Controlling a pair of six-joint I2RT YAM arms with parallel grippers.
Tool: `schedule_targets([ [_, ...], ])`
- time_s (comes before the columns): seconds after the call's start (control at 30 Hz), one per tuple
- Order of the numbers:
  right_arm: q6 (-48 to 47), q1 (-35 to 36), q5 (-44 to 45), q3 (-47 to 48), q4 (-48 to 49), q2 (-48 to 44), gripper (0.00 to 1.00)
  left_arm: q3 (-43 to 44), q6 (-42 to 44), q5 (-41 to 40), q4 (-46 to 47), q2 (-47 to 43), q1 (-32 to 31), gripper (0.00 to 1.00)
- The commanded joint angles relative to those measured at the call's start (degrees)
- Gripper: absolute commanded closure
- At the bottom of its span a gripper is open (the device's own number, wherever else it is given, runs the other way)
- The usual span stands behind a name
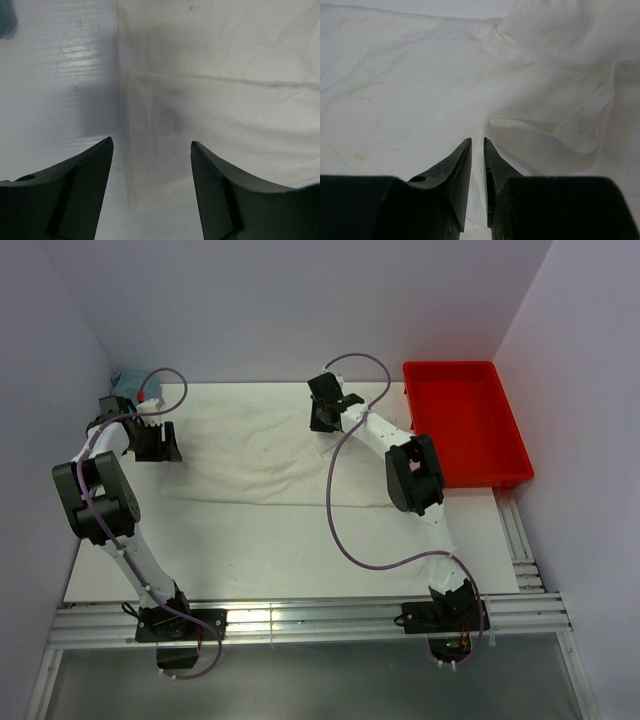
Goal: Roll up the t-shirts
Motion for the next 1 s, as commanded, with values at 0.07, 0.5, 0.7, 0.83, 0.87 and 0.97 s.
schedule_targets([
  [0.07, -1.7, 0.1, 2.9, 4.3, -2.1, 1.8, 0.77, 1.9, -0.4, 0.8, 0.5, -1.0, -0.4, 0.31],
  [0.5, -2.2, 0.2, 3.7, 3.1, -2.5, 2.1, 0.68, 2.2, -0.7, 0.5, 0.4, -0.7, -1.2, 0.31],
  [0.7, -2.5, 0.1, 3.0, 4.5, -3.5, 3.6, 0.68, 2.2, -0.8, 0.4, 0.4, -0.7, -1.6, 0.31],
  [0.83, -2.5, 0.1, 2.3, 4.6, -3.6, 4.1, 0.68, 2.3, -0.9, 0.4, 0.3, -0.8, -1.7, 0.31],
  [0.87, -2.5, 0.2, 2.1, 4.7, -3.6, 4.1, 0.68, 2.4, -1.0, 0.5, 0.3, -0.8, -1.7, 0.31],
  [0.97, -2.5, 0.2, 2.0, 4.6, -3.5, 4.2, 0.68, 2.3, -1.1, 0.4, 0.4, -0.7, -1.7, 0.32],
])
